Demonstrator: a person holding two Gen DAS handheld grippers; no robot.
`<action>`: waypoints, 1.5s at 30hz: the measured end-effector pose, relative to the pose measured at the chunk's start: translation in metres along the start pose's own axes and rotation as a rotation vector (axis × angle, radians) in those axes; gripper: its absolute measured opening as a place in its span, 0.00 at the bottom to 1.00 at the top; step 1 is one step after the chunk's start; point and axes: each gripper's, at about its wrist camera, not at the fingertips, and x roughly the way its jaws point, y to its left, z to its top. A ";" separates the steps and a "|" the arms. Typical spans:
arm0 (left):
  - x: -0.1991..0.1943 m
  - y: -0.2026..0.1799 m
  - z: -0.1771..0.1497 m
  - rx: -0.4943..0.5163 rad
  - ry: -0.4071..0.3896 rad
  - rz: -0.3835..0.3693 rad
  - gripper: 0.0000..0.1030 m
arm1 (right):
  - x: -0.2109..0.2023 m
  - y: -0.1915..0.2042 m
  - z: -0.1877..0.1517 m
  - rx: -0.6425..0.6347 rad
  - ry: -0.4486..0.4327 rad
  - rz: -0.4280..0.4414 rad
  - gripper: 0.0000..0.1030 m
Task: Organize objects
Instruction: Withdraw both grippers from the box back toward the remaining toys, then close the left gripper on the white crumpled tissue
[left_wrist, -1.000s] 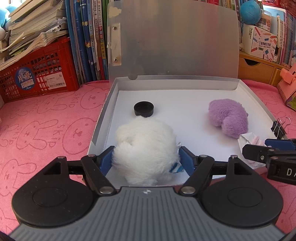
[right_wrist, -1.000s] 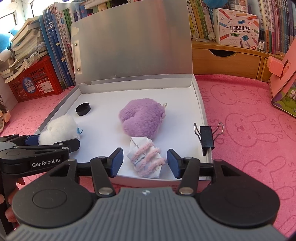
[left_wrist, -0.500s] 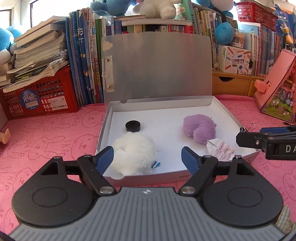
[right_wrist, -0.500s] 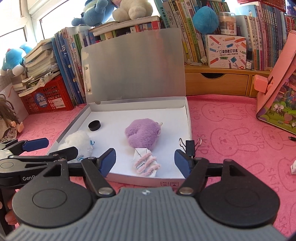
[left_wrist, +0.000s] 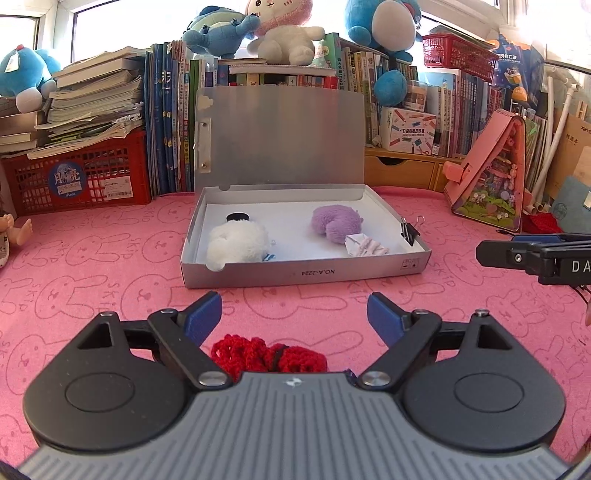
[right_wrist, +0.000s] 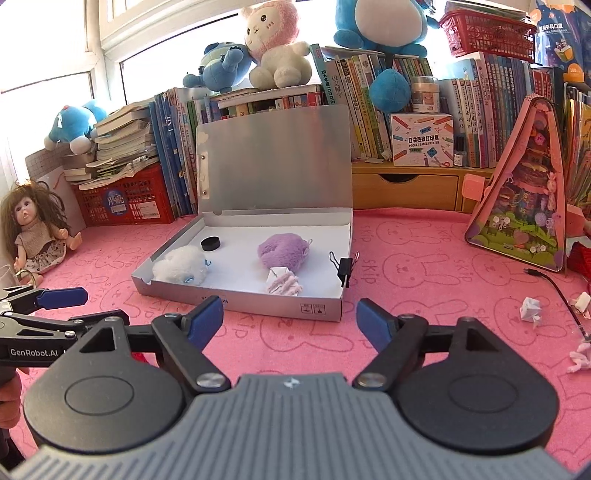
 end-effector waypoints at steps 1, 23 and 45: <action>-0.006 -0.003 -0.008 0.003 -0.001 -0.007 0.86 | -0.005 0.001 -0.005 -0.009 -0.002 0.002 0.86; -0.069 -0.025 -0.113 0.002 0.062 -0.022 0.88 | -0.063 0.004 -0.096 0.010 0.009 -0.061 0.89; -0.077 -0.059 -0.134 0.073 0.056 -0.002 0.65 | -0.066 0.037 -0.127 -0.062 0.071 -0.021 0.59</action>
